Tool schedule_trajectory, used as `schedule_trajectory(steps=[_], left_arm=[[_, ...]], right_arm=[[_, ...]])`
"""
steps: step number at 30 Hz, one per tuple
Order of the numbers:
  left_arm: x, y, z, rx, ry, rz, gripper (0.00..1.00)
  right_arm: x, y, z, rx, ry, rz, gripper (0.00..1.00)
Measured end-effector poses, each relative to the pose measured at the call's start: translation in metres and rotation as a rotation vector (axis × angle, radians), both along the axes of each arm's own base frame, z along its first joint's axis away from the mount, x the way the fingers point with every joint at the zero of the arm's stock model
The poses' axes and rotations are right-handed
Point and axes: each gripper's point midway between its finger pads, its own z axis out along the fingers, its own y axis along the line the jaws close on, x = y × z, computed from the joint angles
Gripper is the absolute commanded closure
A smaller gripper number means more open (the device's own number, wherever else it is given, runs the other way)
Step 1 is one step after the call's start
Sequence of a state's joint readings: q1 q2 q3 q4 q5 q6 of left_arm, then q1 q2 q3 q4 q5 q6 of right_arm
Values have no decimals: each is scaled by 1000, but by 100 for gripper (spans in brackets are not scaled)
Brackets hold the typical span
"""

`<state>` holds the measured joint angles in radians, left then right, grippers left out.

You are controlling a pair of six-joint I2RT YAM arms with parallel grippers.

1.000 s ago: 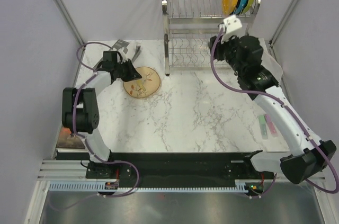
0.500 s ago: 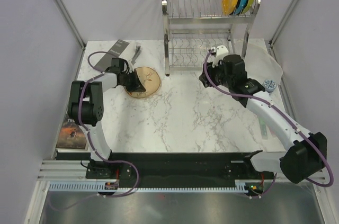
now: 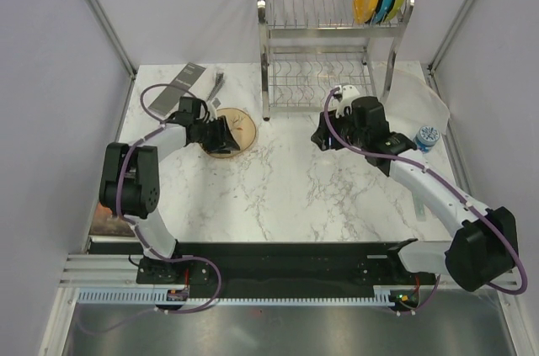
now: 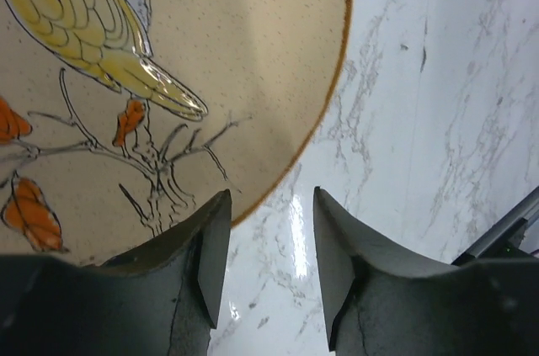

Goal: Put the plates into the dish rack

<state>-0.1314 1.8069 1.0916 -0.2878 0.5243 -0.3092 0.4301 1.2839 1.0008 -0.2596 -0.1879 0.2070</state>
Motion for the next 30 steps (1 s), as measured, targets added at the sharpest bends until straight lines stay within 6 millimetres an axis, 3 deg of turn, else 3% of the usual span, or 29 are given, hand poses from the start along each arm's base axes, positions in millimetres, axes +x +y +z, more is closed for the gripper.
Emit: schedule_trajectory(steps=[5,8,13,15,22,30], left_arm=[[0,14,39,-7,-91,37,49],[13,49,58,7,-151,132,54],[26,125,43,45,-113,339,55],[26,141,31,50,-76,387,54],[25,139,-12,27,40,395,53],[42,137,-22,-27,54,397,55]], right_arm=[[-6,-2,-3,7,3,-1,37],[-11,-4,-6,7,5,-1,37],[-15,-4,-10,9,17,8,36],[-15,-3,-11,11,18,10,36],[-17,-3,-14,11,25,13,36],[-16,-3,-14,7,23,15,35]])
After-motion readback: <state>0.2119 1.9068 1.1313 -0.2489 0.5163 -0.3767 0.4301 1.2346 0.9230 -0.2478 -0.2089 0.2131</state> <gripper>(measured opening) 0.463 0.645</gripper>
